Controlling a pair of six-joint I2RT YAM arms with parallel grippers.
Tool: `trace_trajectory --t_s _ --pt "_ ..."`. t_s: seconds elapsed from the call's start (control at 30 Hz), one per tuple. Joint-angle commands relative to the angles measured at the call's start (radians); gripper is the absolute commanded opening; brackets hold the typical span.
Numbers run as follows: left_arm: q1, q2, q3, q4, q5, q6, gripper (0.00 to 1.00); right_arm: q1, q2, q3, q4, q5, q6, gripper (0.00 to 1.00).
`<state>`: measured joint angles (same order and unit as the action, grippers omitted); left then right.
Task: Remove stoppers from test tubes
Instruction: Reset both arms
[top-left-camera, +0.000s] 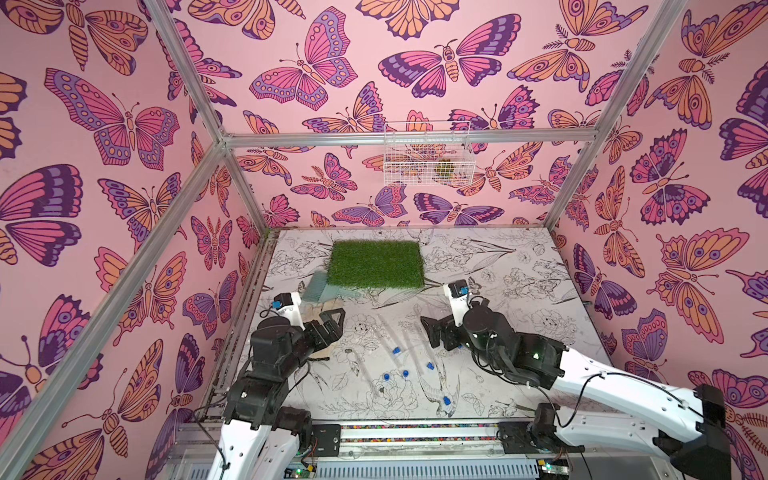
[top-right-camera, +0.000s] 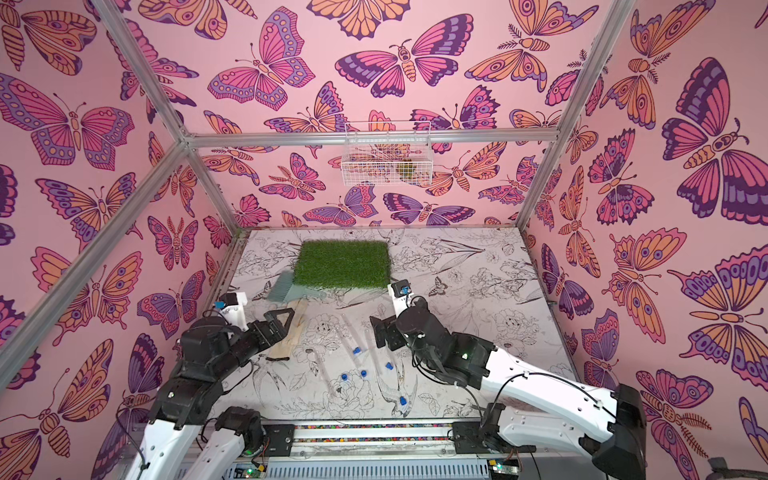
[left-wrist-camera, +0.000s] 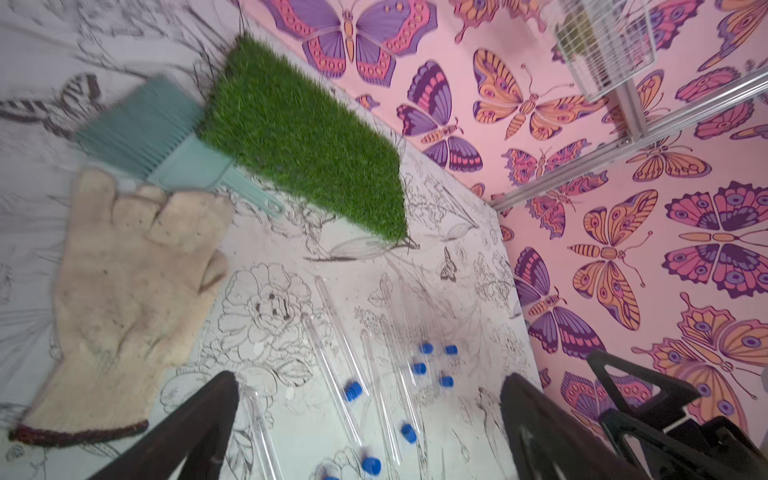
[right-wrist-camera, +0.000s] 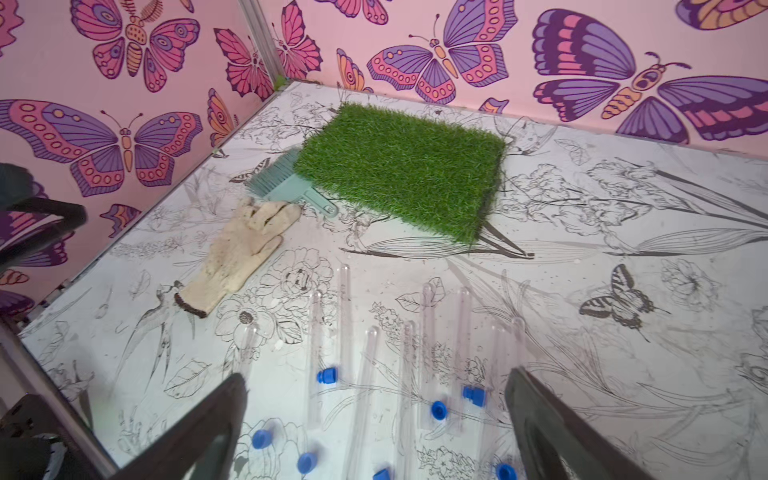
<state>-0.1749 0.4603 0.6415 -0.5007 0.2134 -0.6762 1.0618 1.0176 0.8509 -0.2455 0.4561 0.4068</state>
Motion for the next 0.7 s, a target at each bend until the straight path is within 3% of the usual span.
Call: trace_trajectory --t_s 0.0,0.07,0.2,0.27,0.47,0.67 --pt "0.004 -0.037 -0.036 0.073 -0.09 0.081 1.0 -0.004 -0.054 -0.06 0.119 0.14 -0.044 0.99" --pt "0.005 -0.037 -0.044 0.073 -0.116 0.102 1.0 -0.003 -0.087 -0.115 0.203 0.205 -0.075 0.99" --pt "0.005 -0.009 -0.045 0.073 -0.216 0.097 1.0 -0.01 -0.156 -0.232 0.426 0.254 -0.312 0.99" --pt "0.005 0.007 -0.045 0.086 -0.245 0.116 1.0 -0.054 -0.18 -0.249 0.449 0.25 -0.365 0.99" --pt "0.004 0.072 -0.058 0.172 -0.253 0.298 1.0 -0.355 -0.234 -0.245 0.314 0.099 -0.328 0.99" --pt "0.005 0.143 -0.083 0.289 -0.368 0.447 1.0 -0.745 -0.189 -0.258 0.305 -0.105 -0.272 0.99"
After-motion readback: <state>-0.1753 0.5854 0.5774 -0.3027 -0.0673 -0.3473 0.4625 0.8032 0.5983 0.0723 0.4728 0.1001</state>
